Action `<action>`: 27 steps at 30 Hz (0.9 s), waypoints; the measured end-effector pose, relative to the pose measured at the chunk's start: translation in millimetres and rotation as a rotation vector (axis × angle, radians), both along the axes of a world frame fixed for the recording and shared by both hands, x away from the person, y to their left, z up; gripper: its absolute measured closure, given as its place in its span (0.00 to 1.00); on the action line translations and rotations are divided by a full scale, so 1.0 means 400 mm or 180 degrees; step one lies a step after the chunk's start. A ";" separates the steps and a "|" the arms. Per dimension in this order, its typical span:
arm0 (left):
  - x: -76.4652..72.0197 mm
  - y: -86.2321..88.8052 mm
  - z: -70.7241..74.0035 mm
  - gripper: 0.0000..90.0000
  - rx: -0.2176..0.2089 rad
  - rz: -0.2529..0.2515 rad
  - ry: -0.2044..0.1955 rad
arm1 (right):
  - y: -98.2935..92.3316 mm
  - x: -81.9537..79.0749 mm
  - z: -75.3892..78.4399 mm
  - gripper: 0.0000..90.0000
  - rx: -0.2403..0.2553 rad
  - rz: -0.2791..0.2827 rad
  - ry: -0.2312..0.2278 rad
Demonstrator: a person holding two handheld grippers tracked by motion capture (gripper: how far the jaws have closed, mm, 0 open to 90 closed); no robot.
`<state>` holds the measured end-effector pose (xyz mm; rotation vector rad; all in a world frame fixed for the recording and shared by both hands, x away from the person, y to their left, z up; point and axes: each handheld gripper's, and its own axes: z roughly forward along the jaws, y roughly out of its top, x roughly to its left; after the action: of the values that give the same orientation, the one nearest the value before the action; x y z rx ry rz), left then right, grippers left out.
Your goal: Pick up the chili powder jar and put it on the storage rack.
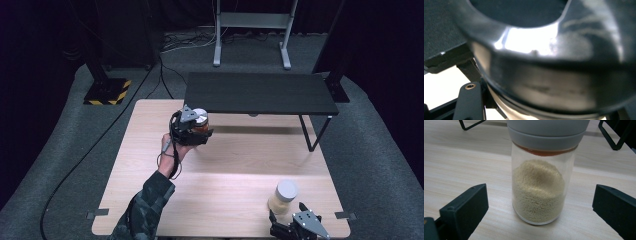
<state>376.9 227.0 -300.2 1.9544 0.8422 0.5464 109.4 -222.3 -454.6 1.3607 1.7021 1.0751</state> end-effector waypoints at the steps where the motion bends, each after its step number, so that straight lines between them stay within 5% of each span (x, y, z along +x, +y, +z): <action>1: 0.001 0.001 0.002 0.35 -0.0008 -0.0001 0.0001 | 0.000 0.001 0.000 0.00 0.0000 0.0000 0.0005; 27: 0.025 0.024 0.043 0.35 -0.0119 -0.0006 0.0036 | 0.001 -0.002 0.002 0.00 -0.0014 -0.0007 -0.0011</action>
<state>387.1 236.5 -283.1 1.9256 0.8519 0.5155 108.6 -221.8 -454.0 1.3569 1.6991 1.0715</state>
